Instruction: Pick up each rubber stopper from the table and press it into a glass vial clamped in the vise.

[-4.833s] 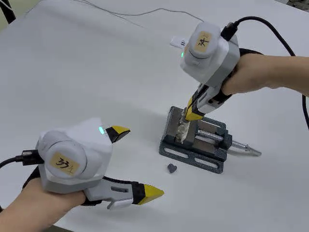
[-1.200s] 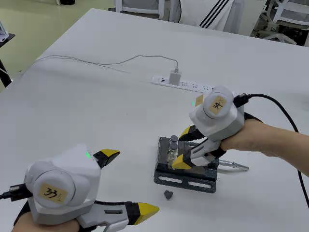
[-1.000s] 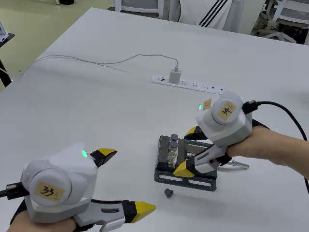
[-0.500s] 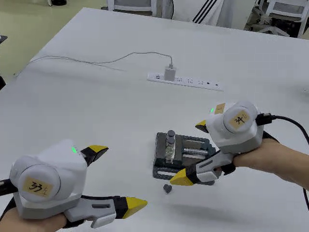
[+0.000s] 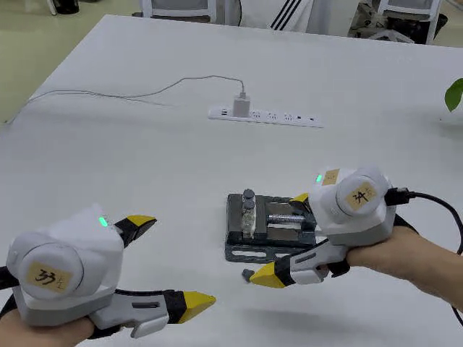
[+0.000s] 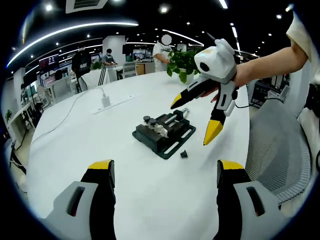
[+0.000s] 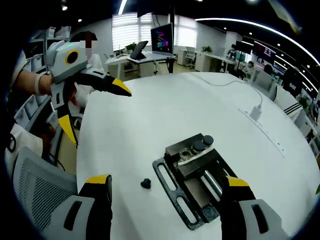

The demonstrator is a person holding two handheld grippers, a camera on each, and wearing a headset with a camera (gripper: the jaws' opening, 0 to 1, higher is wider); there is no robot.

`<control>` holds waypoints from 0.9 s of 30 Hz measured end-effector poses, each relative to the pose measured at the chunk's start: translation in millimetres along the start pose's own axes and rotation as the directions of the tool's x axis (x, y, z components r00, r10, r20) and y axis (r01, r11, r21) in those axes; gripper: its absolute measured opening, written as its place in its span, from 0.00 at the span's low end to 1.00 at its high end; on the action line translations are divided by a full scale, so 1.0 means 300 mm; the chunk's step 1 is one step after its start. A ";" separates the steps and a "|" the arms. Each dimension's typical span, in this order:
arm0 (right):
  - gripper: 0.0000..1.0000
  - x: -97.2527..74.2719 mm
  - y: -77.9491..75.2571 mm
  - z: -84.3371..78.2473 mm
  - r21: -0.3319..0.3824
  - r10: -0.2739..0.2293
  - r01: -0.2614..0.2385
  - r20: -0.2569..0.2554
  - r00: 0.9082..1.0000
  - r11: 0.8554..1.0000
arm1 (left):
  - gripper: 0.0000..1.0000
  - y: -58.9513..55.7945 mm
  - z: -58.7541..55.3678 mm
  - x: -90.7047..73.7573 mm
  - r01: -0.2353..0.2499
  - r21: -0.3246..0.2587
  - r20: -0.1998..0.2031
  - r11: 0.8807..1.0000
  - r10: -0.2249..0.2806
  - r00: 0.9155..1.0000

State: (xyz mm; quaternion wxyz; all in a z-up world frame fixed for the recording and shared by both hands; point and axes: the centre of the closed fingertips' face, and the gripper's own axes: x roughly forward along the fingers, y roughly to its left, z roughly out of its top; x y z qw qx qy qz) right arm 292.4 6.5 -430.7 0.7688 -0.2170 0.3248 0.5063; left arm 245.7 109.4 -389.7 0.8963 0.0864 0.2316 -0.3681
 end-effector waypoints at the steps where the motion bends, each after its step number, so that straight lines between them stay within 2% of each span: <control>1: 0.89 0.000 0.006 -0.006 0.010 -0.005 0.005 0.005 1.000 1.000 | 0.82 -0.001 0.000 0.000 0.004 0.003 0.000 1.000 -0.004 1.000; 9: 0.82 0.007 0.046 -0.027 0.056 -0.042 0.039 0.042 0.998 0.998 | 0.82 -0.004 -0.005 0.002 0.021 0.013 -0.007 1.000 -0.021 1.000; 16: 0.73 0.030 0.085 -0.051 0.097 -0.039 0.034 0.057 0.998 0.995 | 0.82 -0.011 -0.007 0.008 0.035 0.020 -0.008 0.999 -0.035 0.999; 22: 0.63 0.050 0.101 -0.076 0.140 -0.054 0.045 0.062 0.997 0.989 | 0.82 -0.024 -0.019 0.010 0.049 0.020 -0.015 0.999 -0.048 0.999; 27: 0.51 0.067 0.118 -0.094 0.177 -0.063 0.050 0.069 0.996 0.983 | 0.82 -0.033 -0.036 0.009 0.056 0.014 -0.022 0.998 -0.055 0.998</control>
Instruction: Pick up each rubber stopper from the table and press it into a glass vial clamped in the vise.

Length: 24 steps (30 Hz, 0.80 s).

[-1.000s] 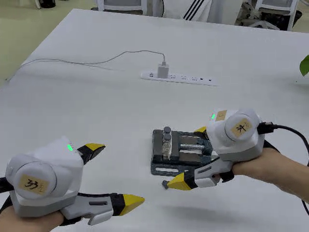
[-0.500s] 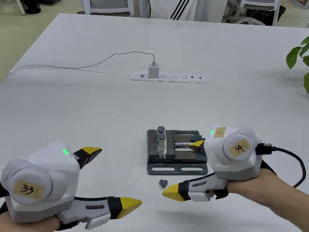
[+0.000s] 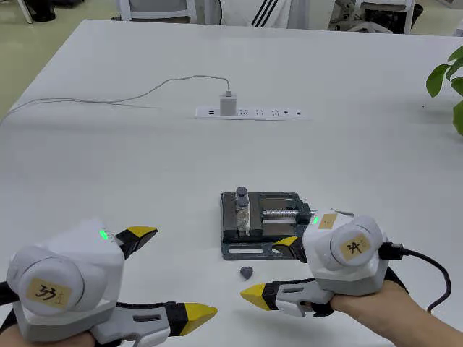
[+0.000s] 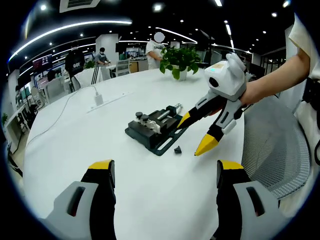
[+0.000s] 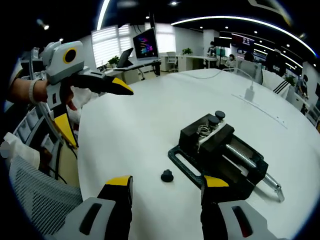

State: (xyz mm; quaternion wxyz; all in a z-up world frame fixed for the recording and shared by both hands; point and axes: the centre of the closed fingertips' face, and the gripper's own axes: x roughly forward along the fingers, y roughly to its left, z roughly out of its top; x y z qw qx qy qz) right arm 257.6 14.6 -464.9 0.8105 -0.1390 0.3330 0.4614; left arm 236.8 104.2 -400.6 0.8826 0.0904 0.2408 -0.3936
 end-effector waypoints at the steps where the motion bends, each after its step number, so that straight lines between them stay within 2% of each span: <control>1: 0.50 0.004 0.004 -0.005 0.003 0.002 -0.002 -0.002 1.000 1.000 | 0.82 -0.002 -0.002 0.000 0.001 -0.001 0.000 1.000 -0.001 1.000; 6: 0.39 0.027 0.011 -0.027 0.022 0.000 0.000 -0.012 1.000 1.000 | 0.82 -0.008 -0.009 0.004 0.003 -0.006 -0.001 1.000 -0.003 1.000; 11: 0.27 0.040 0.008 -0.026 0.026 -0.012 0.012 -0.006 1.000 1.000 | 0.82 -0.011 -0.012 0.006 0.003 -0.014 0.002 1.000 -0.003 1.000; 17: 0.19 0.056 -0.004 -0.026 0.036 -0.022 0.022 -0.007 1.000 0.999 | 0.82 -0.011 -0.019 0.007 0.000 -0.022 0.001 1.000 0.000 1.000; 24: 0.14 0.070 -0.007 -0.027 0.033 -0.028 0.028 -0.011 1.000 0.999 | 0.82 -0.014 -0.028 0.008 -0.001 -0.030 -0.001 1.000 0.000 1.000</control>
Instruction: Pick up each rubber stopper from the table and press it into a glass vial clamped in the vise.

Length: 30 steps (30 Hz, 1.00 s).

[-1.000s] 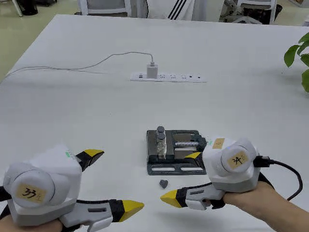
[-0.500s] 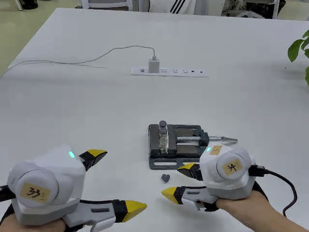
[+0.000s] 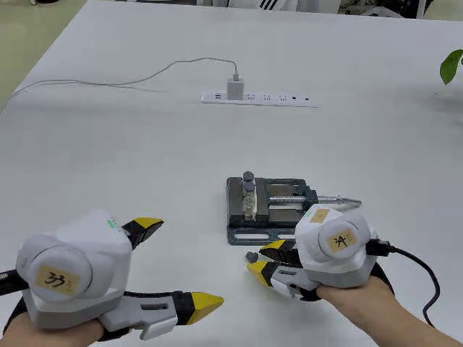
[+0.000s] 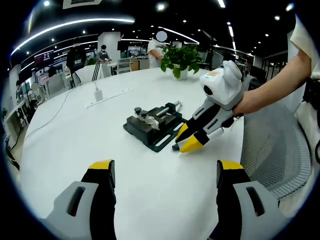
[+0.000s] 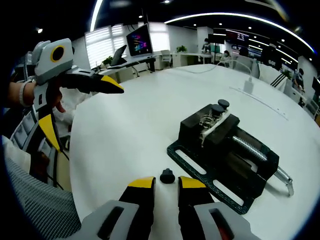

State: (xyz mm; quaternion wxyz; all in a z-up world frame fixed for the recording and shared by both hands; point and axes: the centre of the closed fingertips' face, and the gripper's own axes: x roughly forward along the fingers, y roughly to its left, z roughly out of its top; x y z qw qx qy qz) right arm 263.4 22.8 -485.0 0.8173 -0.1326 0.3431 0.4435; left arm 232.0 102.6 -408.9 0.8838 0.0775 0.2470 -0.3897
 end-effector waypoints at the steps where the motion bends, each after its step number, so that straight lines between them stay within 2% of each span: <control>1: 0.13 0.002 0.000 0.001 0.002 0.002 -0.002 0.001 1.000 1.000 | 0.82 -0.001 -0.001 -0.001 -0.001 -0.001 0.000 1.000 0.001 1.000; 20: 0.08 0.005 -0.008 0.005 0.018 0.002 -0.002 0.006 1.000 1.000 | 0.81 -0.003 -0.006 0.003 0.002 -0.005 -0.002 1.000 -0.002 1.000; 27: 0.07 -0.037 -0.013 0.020 0.015 0.028 -0.028 -0.004 1.000 1.000 | 0.81 -0.008 0.004 0.013 0.015 0.009 -0.004 1.000 -0.015 1.000; 30: 0.07 -0.060 -0.012 0.017 -0.026 0.043 -0.044 -0.027 0.999 0.999 | 0.80 -0.012 0.012 0.020 0.024 0.021 -0.004 0.999 -0.024 1.000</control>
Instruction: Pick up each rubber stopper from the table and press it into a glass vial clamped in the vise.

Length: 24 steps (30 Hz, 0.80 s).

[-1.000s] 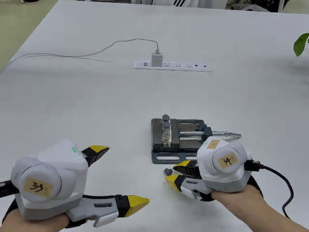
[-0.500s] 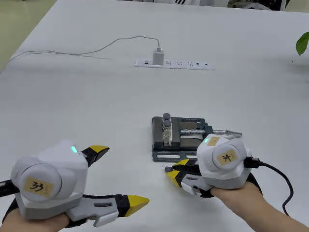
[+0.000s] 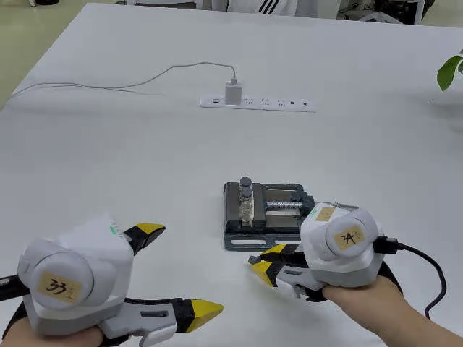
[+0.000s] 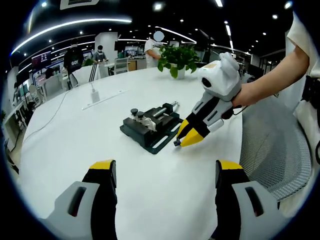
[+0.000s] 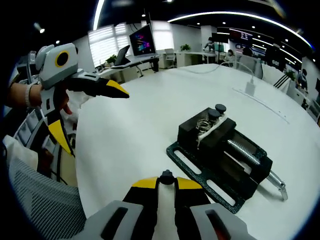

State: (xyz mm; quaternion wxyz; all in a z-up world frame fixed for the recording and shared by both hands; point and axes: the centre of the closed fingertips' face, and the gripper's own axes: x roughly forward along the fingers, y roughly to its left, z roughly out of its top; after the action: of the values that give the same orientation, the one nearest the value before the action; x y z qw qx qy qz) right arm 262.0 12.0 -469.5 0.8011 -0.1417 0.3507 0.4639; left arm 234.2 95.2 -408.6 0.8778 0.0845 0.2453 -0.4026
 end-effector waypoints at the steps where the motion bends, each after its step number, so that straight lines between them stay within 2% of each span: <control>1: 0.07 -0.009 0.000 0.000 -0.001 0.008 -0.008 -0.006 1.000 1.000 | 0.80 -0.003 0.004 0.004 0.003 0.006 -0.001 1.000 -0.003 1.000; 6: 0.07 -0.052 0.003 0.018 0.000 0.042 -0.042 -0.019 0.999 0.999 | 0.76 -0.019 0.019 0.024 0.028 0.034 -0.006 0.999 -0.028 1.000; 11: 0.07 -0.100 0.005 0.040 -0.040 0.070 -0.072 -0.045 0.996 0.997 | 0.72 -0.039 0.038 0.044 0.050 0.067 -0.004 0.997 -0.050 0.999; 15: 0.07 -0.134 -0.001 0.066 -0.075 0.078 -0.082 -0.060 0.995 0.994 | 0.67 -0.056 0.050 0.061 0.070 0.096 -0.005 0.993 -0.070 0.998; 17: 0.07 -0.153 -0.003 0.075 -0.139 0.077 -0.088 -0.086 0.993 0.986 | 0.65 -0.063 0.055 0.074 0.077 0.101 -0.005 0.992 -0.077 0.997; 24: 0.07 -0.189 -0.010 0.126 -0.165 0.089 -0.104 -0.093 0.992 0.981 | 0.58 -0.095 0.091 0.108 0.099 0.150 0.014 0.984 -0.103 0.995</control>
State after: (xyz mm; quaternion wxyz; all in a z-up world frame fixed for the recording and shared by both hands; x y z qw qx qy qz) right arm 262.5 -5.3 -403.5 0.7471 -0.2116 0.3503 0.5238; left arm 240.6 45.4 -399.8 0.8501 0.1329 0.2092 -0.4646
